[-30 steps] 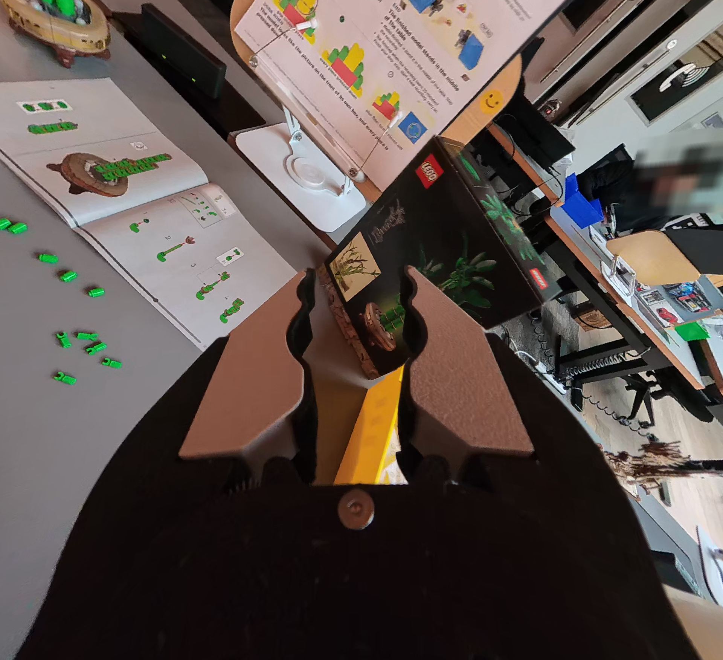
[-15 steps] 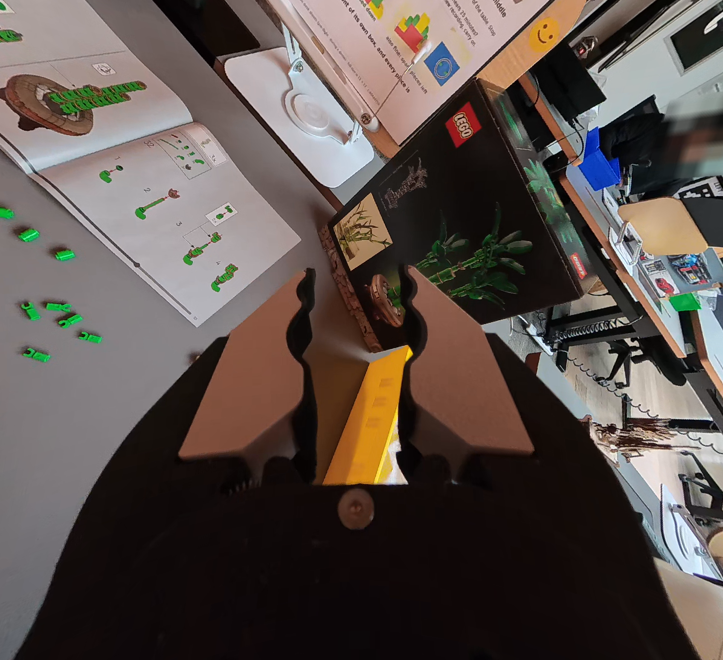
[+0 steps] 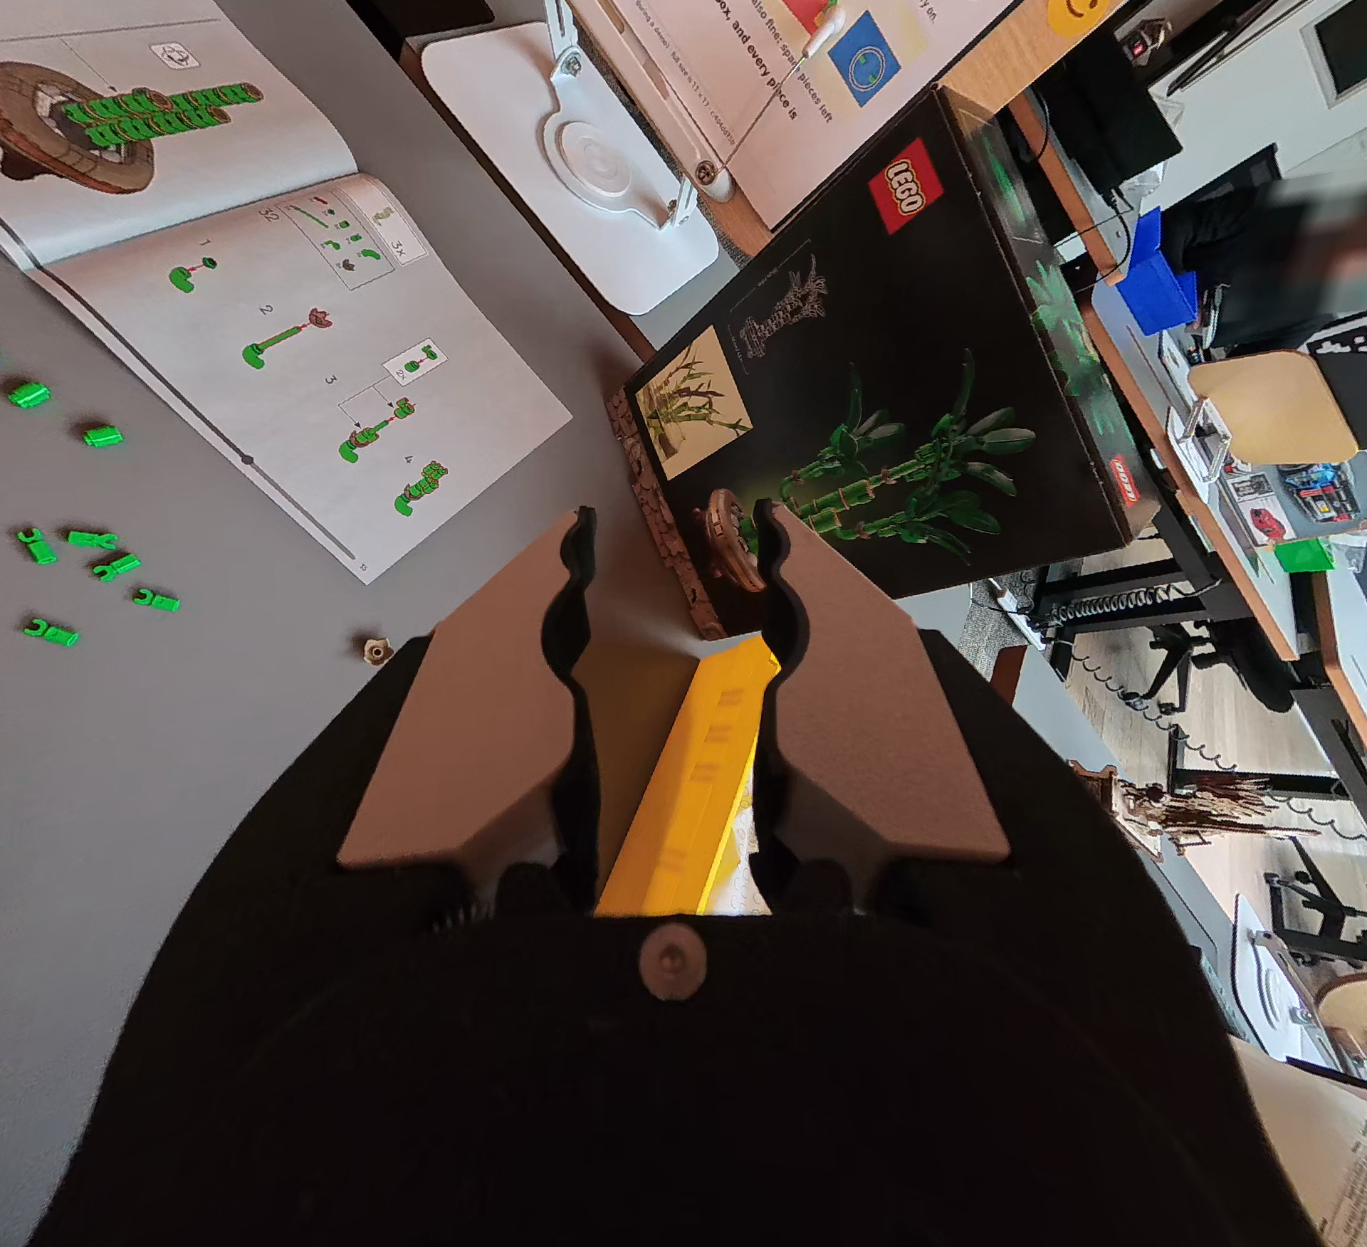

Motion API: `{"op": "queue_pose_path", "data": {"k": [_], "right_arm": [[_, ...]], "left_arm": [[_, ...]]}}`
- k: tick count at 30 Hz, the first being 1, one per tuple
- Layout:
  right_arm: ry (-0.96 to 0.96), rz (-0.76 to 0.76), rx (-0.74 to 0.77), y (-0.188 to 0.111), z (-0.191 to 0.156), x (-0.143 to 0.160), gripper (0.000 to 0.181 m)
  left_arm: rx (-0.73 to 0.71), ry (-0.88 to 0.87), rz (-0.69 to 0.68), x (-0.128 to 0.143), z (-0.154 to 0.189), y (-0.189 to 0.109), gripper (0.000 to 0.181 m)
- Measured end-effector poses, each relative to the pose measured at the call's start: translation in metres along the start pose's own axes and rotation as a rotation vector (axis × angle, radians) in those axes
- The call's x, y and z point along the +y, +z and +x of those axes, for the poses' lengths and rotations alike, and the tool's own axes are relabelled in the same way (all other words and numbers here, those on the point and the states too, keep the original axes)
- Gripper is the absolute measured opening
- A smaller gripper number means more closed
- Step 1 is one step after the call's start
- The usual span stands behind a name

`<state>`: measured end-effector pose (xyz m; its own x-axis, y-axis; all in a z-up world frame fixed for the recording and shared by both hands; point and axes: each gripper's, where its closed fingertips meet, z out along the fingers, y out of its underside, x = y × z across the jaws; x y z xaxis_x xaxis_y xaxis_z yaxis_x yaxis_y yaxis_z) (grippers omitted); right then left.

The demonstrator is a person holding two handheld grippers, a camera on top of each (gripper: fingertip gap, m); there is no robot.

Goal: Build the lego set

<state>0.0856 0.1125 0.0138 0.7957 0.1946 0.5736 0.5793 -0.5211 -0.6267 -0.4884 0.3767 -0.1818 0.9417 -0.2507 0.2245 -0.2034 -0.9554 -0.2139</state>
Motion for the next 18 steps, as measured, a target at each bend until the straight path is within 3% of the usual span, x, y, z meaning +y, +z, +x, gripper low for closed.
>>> {"op": "queue_pose_path", "data": {"k": [3,6,11,18], "right_arm": [[-0.005,-0.007,-0.005,0.000,-0.001,0.003,0.043],[-0.002,-0.003,-0.013,0.001,0.000,0.003,0.043],[-0.003,-0.002,-0.025,0.004,0.000,0.004,0.043],[-0.004,-0.019,-0.029,0.006,0.000,0.009,0.043]], "left_arm": [[0.112,-0.038,-0.023,0.006,0.013,-0.009,0.016],[0.174,-0.041,0.022,-0.005,0.018,-0.020,0.019],[0.246,0.010,0.023,-0.018,0.022,-0.013,0.020],[0.217,0.087,0.001,-0.018,0.012,0.000,0.017]]}}
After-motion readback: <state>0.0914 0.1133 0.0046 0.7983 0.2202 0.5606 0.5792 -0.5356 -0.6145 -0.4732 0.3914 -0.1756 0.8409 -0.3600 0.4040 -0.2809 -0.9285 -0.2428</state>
